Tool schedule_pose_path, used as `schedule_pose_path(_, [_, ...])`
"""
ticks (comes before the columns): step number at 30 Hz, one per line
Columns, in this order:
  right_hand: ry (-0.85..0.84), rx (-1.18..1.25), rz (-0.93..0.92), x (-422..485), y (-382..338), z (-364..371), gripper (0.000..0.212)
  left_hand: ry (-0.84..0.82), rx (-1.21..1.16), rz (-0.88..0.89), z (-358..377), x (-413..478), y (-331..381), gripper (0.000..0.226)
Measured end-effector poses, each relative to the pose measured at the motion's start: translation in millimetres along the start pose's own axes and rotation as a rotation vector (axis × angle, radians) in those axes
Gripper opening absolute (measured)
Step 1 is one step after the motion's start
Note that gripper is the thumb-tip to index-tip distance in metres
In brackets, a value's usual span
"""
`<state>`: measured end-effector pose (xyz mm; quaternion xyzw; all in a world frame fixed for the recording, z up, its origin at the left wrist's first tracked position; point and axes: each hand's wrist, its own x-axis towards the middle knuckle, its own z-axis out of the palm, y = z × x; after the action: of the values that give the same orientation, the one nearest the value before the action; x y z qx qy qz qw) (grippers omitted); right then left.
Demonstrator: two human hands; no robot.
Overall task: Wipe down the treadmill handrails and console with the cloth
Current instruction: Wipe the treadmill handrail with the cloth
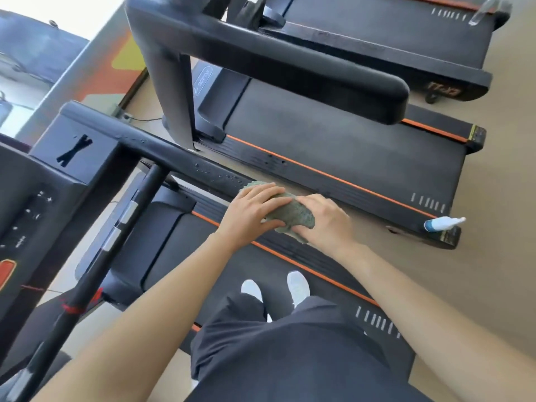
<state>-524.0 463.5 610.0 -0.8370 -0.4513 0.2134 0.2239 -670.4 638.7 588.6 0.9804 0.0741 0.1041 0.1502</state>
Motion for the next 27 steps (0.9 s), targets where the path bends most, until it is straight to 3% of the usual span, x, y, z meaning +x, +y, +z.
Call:
schedule_pose_path(10, [-0.035, -0.026, -0.028, 77, -91, 39, 0.066, 0.024, 0.019, -0.045, -48, -26, -109, 0.054])
schedule_pose_path(27, [-0.105, -0.05, 0.008, 195, -241, 91, 0.067, -0.085, 0.052, -0.218, -141, -56, -271, 0.062])
